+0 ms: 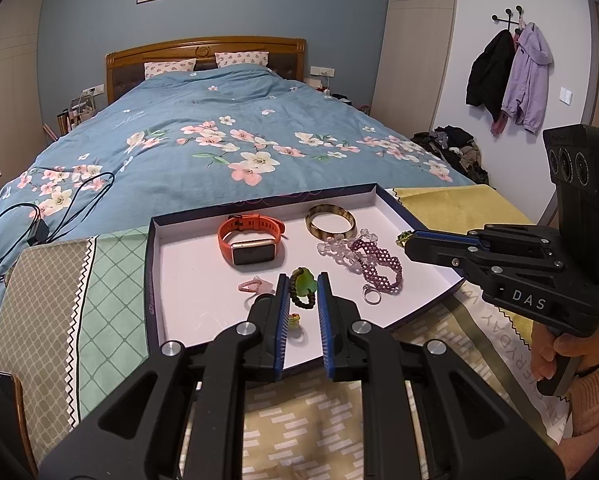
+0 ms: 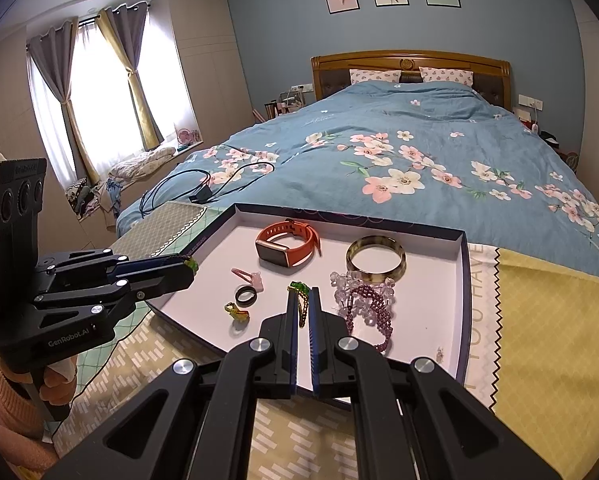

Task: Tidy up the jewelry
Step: 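Lower the green stone ring with the left tool while the right tool lowers the gold ring into the box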

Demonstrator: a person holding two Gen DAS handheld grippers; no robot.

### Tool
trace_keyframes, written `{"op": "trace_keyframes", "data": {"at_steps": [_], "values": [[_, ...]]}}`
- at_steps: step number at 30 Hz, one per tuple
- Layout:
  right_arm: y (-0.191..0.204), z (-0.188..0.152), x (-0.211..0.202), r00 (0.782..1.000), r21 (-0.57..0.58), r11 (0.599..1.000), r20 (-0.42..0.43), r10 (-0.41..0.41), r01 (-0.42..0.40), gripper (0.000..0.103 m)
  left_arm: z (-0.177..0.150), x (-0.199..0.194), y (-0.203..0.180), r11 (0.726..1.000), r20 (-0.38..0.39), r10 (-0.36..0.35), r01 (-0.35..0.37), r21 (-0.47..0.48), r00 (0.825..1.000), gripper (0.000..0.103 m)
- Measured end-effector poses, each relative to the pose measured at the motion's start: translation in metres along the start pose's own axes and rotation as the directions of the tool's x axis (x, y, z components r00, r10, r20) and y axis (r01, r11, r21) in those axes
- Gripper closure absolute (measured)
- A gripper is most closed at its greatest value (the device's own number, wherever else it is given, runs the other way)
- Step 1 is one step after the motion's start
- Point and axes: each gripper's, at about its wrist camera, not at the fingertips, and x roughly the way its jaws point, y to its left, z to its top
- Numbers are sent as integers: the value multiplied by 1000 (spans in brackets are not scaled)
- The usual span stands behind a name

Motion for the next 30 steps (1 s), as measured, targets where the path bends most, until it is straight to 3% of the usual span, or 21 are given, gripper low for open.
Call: {"op": "trace_keyframes", "data": {"at_steps": [30], "values": [[-3, 2, 6, 1000, 1, 1000, -3, -3, 3, 99, -1, 15, 8, 1000, -18, 13, -14, -10, 1000, 89]]}}
